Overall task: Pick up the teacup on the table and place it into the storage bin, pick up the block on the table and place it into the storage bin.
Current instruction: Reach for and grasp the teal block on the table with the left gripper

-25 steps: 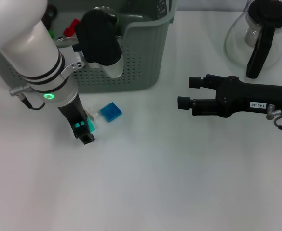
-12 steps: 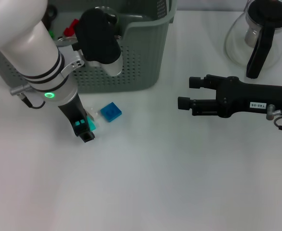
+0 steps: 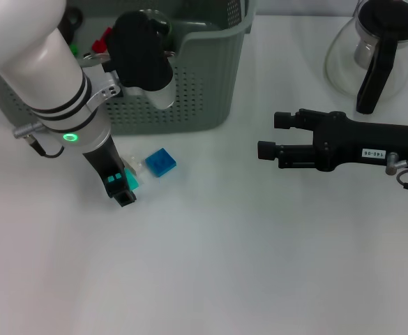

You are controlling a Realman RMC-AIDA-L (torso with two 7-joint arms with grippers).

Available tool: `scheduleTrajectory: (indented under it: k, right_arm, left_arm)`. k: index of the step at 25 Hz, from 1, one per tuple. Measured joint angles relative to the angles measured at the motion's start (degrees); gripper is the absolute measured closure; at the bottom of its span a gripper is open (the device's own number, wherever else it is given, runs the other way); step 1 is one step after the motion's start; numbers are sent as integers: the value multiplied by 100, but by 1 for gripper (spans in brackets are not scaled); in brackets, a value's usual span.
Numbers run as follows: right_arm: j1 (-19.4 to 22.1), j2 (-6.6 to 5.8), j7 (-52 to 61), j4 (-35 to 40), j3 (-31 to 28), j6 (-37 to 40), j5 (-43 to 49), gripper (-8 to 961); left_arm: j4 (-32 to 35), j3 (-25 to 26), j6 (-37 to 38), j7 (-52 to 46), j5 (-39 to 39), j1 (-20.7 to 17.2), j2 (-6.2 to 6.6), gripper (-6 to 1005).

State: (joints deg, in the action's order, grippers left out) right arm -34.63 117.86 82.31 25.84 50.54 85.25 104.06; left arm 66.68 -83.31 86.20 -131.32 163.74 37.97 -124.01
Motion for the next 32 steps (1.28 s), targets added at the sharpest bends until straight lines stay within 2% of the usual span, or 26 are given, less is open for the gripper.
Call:
scheduleTrajectory:
  k: [21,29,32]
  right_arm:
    - [79,0,-48,0,0,-5,-23,13]
    - [88,0,-49,0,0,5,-27,13]
    - [88,0,-51,0,0,5,-27,13]
  left_arm:
    - [-133,-49,-67,-113,0,27,-14,380]
    - [-114,-60,-58,-184,0,28,-1,552]
    - [-58,-45,-20,-190,0,19,0,553]
